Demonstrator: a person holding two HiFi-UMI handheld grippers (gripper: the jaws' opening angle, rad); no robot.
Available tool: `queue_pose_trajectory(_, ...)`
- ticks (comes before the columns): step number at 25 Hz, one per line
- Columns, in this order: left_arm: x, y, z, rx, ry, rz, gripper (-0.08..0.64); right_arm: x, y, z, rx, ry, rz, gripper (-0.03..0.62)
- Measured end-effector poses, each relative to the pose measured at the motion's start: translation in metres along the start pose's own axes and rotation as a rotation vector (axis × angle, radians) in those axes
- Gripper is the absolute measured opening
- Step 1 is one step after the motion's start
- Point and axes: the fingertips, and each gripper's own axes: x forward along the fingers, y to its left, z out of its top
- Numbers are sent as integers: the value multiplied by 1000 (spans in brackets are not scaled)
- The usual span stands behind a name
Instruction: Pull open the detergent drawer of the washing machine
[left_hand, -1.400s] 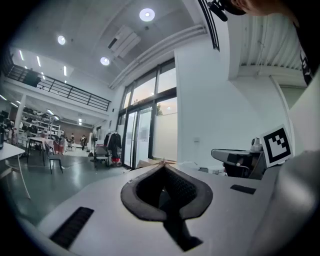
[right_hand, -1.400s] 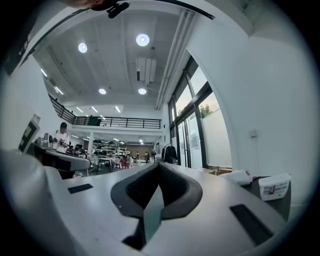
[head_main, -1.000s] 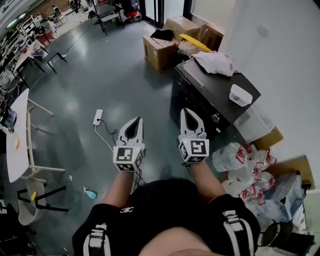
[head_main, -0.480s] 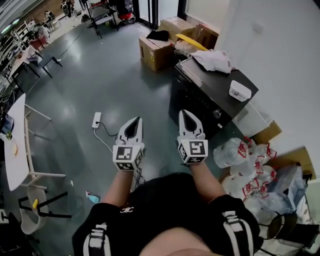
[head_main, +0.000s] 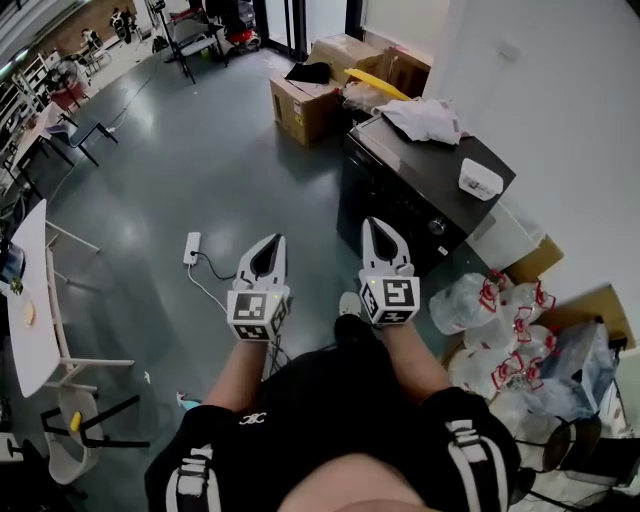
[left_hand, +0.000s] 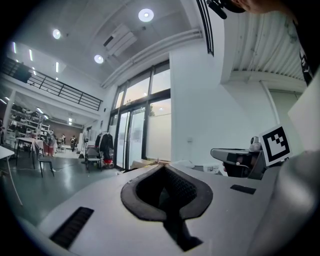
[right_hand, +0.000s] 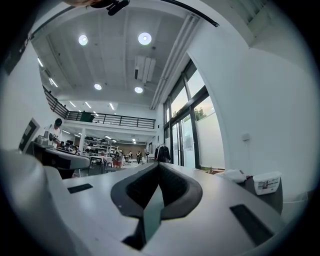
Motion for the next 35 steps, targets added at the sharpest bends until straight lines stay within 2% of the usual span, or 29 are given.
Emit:
queue_pose_trajectory(4,26,14,-3,9,1,9,2,28,-11,-4,-7,-12,7,2)
queue_pose_trajectory(9,87,34,-9,14,8,20,3,87,-42,-16,-1,-18,19,2)
queue_pose_trajectory(21,291,66,4,39,18,25,3,258,-149,-35,-7,-14,65,2)
queue_pose_trajectory(26,367,74,17,22,6,32,3,319,-192,-35,-18,-6,91,2)
queue_pose_trajectory(35,431,83,14,14,39,8,3,377,-226,-48,1,11,91,2)
